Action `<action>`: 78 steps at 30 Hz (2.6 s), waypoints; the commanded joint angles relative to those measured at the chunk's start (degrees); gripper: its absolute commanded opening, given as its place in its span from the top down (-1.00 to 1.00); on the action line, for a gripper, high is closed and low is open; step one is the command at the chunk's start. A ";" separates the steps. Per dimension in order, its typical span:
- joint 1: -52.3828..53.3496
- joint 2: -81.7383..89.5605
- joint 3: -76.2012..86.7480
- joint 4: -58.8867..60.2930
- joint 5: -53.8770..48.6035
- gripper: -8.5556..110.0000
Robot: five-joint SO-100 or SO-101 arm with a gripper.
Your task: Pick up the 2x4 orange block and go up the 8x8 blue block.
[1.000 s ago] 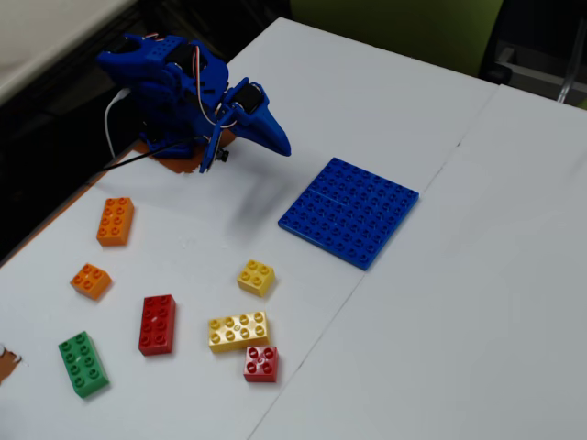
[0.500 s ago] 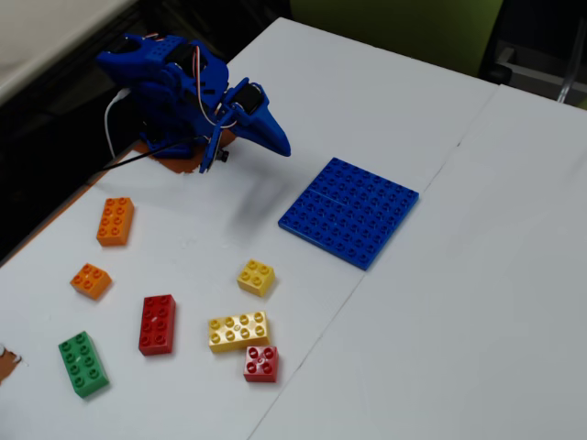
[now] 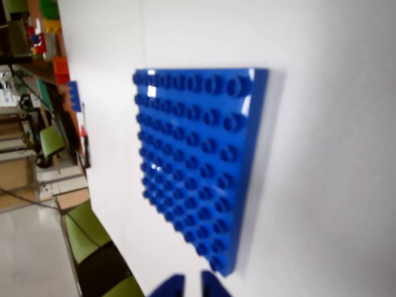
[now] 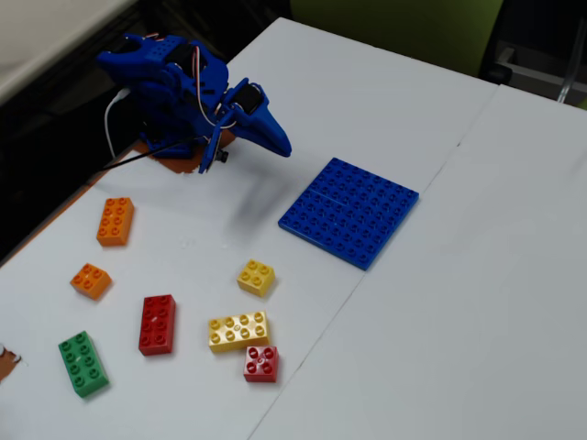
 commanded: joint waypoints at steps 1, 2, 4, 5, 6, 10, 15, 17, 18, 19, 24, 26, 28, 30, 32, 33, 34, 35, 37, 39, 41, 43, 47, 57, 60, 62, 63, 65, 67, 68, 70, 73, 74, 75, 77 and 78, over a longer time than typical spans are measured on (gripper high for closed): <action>1.67 2.29 0.35 2.29 -0.26 0.82; 2.29 2.29 -0.70 3.60 -0.35 0.83; 3.43 1.32 -3.69 6.24 -0.53 0.86; 3.96 0.35 -5.80 8.09 -0.53 0.86; 4.39 -0.88 -8.09 10.11 -1.23 0.86; 6.42 -6.24 -18.54 19.07 -6.50 0.86; 8.61 -13.62 -31.64 29.09 -10.99 0.86; 9.49 -16.17 -36.21 32.17 -15.47 0.86; 9.93 -17.40 -38.32 33.40 -19.60 0.86; 10.28 -18.63 -40.08 34.45 -22.76 0.86; 14.41 -24.52 -50.10 44.12 -34.01 0.86; 16.87 -27.16 -54.05 48.43 -37.71 0.86; 19.07 -29.79 -57.83 51.86 -41.31 0.86; 22.32 -32.70 -61.26 54.05 -44.38 0.86; 26.28 -35.51 -64.78 55.72 -47.20 0.86; 28.21 -36.91 -66.53 56.51 -48.69 0.86; 30.76 -38.67 -68.64 57.48 -50.89 0.86; 32.87 -39.99 -70.14 57.92 -52.47 0.85; 36.56 -42.80 -72.95 58.97 -56.51 0.85; 40.96 -46.67 -75.94 59.15 -60.64 0.85; 44.30 -50.54 -78.49 58.18 -63.81 0.85; 47.64 -54.67 -80.95 57.83 -67.06 0.85; 53.61 -60.29 -80.95 54.05 -73.39 0.85; 66.71 -71.37 -80.95 51.68 -90.09 0.85; 69.96 -73.12 -80.95 52.03 -94.04 0.85; 71.72 -74.27 -80.95 51.15 -95.01 0.85; 72.69 -74.88 -80.95 50.89 -95.89 0.85; 74.79 -76.03 -80.95 50.45 -97.73 0.85; 76.55 -76.90 -80.95 49.57 -99.49 0.83; 77.08 -77.26 -81.04 48.78 -100.11 0.83; 78.13 -78.05 -81.04 47.11 -101.07 0.81; 79.19 -79.28 -81.04 44.47 -101.95 0.75; 79.54 -79.80 -81.04 43.59 -102.13 0.73; 79.80 -80.42 -81.04 42.71 -102.30 0.71; 80.24 -81.83 -81.04 41.22 -102.57 0.68; 80.33 -82.62 -81.04 40.69 -102.57 0.67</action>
